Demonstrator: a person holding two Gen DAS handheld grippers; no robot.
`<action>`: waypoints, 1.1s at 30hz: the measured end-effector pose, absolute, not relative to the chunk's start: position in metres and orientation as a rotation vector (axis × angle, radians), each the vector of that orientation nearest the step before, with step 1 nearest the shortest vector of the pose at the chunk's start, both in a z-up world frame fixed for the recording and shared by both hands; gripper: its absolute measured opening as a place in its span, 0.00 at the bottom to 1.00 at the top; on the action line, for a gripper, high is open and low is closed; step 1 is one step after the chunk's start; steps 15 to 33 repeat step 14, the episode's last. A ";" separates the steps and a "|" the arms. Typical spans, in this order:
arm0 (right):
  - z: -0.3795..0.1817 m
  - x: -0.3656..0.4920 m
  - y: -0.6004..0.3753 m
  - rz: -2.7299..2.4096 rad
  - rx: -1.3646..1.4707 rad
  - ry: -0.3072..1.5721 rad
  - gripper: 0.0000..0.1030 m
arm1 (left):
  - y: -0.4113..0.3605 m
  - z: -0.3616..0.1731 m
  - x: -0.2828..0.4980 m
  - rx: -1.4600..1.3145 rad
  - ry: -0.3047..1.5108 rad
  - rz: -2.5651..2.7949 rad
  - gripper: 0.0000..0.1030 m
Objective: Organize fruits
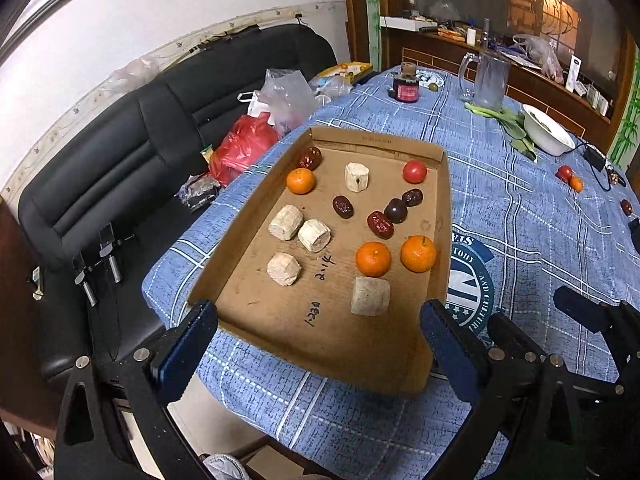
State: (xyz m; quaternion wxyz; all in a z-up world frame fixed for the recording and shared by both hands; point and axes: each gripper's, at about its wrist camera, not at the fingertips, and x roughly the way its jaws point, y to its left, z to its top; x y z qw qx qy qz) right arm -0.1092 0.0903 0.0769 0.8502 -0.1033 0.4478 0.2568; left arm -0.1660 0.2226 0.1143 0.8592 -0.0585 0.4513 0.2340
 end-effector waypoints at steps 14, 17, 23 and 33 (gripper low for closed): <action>0.059 -0.096 0.105 0.549 -0.214 0.996 0.75 | 0.232 0.101 -0.144 -0.099 0.997 0.462 0.98; 0.059 -0.096 0.105 0.549 -0.214 0.996 0.75 | 0.232 0.101 -0.144 -0.099 0.997 0.462 0.98; 0.059 -0.096 0.105 0.549 -0.214 0.996 0.75 | 0.232 0.101 -0.144 -0.099 0.997 0.462 0.98; 0.059 -0.096 0.105 0.549 -0.214 0.996 0.75 | 0.232 0.101 -0.144 -0.099 0.997 0.462 0.98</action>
